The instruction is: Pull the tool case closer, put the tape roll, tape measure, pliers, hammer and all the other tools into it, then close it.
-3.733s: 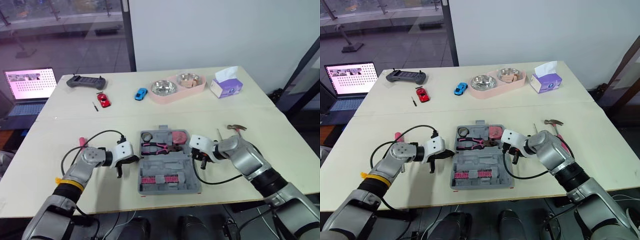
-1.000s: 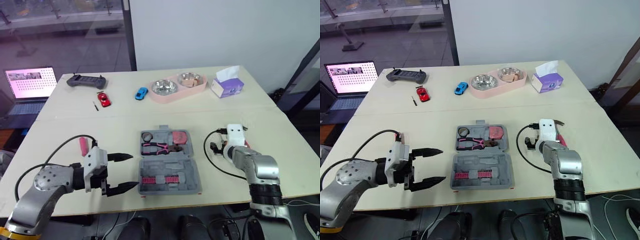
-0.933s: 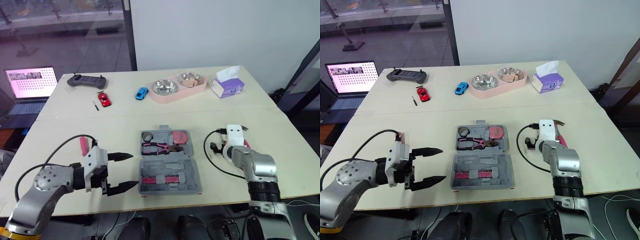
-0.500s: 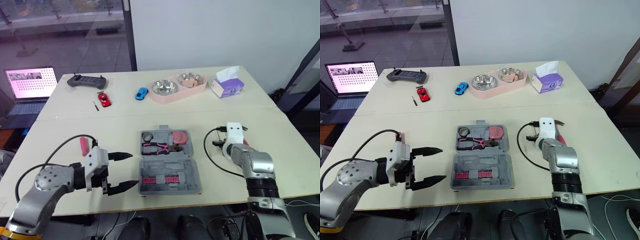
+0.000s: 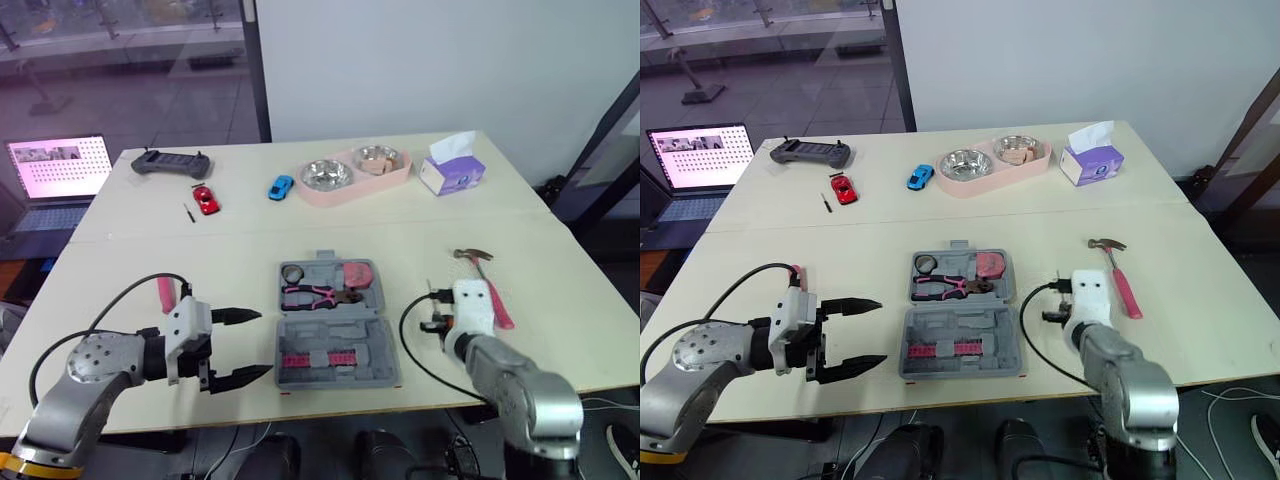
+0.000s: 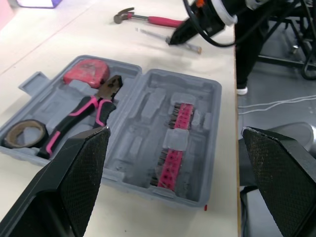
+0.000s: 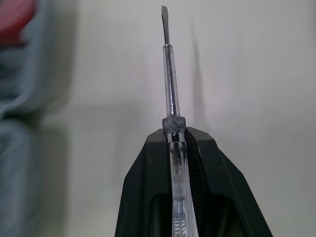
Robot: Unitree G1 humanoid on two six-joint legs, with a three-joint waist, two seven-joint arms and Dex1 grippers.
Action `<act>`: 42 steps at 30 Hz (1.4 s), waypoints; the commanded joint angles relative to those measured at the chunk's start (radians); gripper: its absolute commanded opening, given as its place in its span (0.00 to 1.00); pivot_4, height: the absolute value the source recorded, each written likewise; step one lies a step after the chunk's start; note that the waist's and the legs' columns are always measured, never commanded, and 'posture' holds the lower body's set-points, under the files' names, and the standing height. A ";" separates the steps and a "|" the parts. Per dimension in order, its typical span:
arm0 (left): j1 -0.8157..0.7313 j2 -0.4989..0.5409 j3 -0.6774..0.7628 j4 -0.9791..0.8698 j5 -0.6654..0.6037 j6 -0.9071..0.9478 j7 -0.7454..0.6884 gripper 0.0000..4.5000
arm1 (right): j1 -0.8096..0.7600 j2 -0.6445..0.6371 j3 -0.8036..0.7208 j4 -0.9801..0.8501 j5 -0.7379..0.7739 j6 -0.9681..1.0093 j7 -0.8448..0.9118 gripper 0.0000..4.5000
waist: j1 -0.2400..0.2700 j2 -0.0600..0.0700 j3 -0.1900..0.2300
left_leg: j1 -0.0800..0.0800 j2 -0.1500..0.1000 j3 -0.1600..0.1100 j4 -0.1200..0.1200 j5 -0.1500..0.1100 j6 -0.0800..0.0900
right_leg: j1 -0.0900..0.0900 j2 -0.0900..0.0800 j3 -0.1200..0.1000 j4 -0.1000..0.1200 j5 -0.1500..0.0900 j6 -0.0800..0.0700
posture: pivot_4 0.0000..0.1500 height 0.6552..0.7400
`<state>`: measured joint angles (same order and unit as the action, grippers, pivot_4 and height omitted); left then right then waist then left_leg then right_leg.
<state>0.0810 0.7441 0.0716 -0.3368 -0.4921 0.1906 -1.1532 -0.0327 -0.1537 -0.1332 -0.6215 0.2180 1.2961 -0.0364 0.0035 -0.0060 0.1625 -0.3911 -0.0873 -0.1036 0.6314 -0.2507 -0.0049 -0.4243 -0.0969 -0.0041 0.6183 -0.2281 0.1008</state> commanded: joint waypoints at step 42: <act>-0.134 0.007 -0.045 -0.021 0.004 0.055 0.024 1.00 | -0.542 -1.030 0.572 0.415 -0.387 -1.543 1.216 0.76 | -0.024 -0.004 0.011 | 0.001 0.002 0.008 0.002 -0.001 0.002 | 0.005 -0.001 -0.002 -0.005 0.000 0.004 | 1.00 1.00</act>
<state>-0.0426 0.7489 0.0202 -0.3512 -0.4878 0.2561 -1.1242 -0.5246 -1.1934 0.3937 -0.2850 -0.0728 0.0170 1.1109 -0.0204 -0.0101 0.1730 -0.3895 -0.0856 -0.0935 0.6332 -0.2519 -0.0030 -0.4199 -0.0980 -0.0048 0.6129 -0.2276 0.1051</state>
